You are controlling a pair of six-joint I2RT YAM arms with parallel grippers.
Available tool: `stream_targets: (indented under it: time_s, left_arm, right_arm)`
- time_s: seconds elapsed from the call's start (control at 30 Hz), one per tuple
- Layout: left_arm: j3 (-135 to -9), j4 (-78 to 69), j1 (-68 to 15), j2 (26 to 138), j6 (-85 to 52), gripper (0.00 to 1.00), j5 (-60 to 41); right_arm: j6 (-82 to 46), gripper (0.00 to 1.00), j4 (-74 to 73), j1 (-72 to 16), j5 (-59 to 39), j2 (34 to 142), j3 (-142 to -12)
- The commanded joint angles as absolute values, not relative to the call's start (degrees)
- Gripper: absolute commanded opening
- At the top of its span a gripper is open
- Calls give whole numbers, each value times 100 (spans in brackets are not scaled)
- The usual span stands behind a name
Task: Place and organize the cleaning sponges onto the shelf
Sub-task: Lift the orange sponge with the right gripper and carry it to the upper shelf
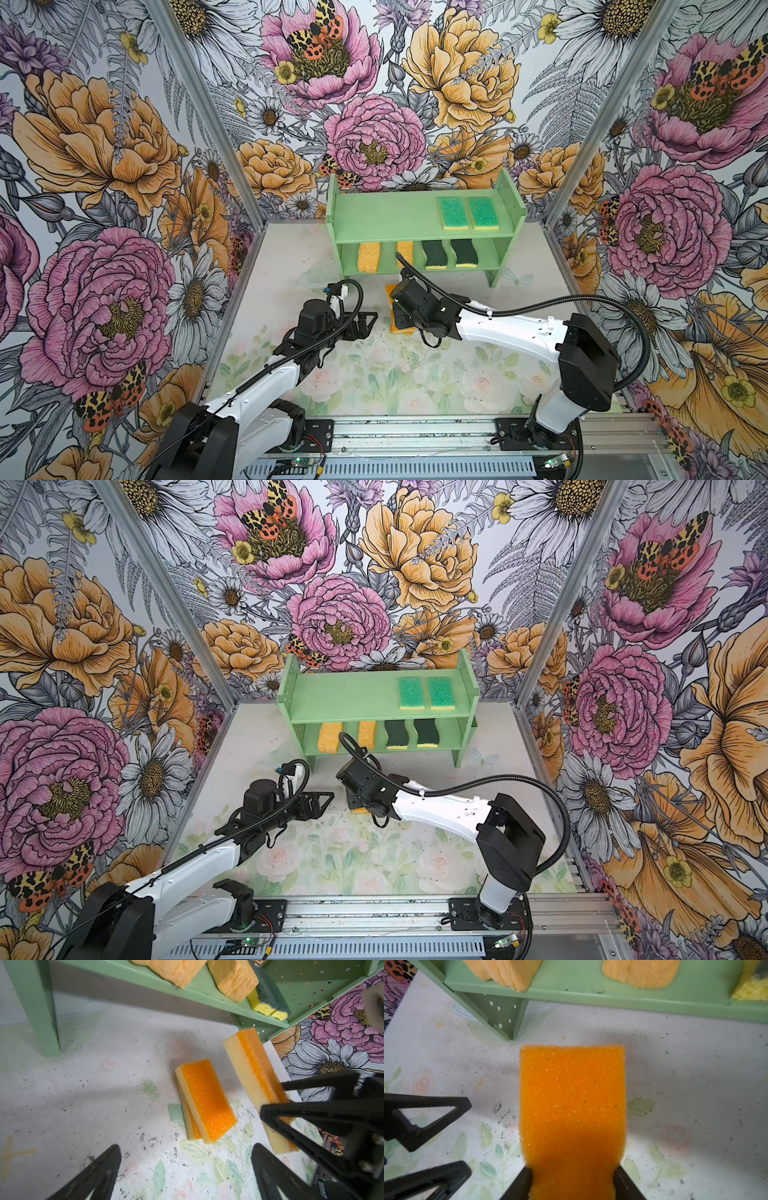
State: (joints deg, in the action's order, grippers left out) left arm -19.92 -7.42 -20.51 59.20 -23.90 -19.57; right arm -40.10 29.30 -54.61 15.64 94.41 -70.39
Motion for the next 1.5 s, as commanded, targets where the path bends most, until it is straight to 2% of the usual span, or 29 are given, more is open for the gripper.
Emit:
stream_targets:
  time_s: [0.0, 0.27, 0.67, 1.07, 1.47]
  left_arm:
    - [-1980, -705, -1986, 5793, -2338, 99, -2024]
    - [-2005, -687, -1980, 5792, -2346, 99, -2076]
    - [-2079, -667, -1969, 5889, -2355, 99, -2208]
    - [-2153, -658, -1975, 5942, -2393, 99, -2304]
    - [-2244, -502, -1971, 5969, -2339, 99, -2408]
  right_arm:
    - [-3843, 52, 3199, -5376, 1464, 9062, -7317]
    - [-3764, 49, 3530, -5159, 954, 8523, -7568]
    - [-3185, 47, 3905, -4890, 925, 8151, -8617]
    - [-2552, 46, 4148, -4201, 1411, 9189, -10493]
    - [-2450, 46, 4175, -3940, 2280, 10085, -11379]
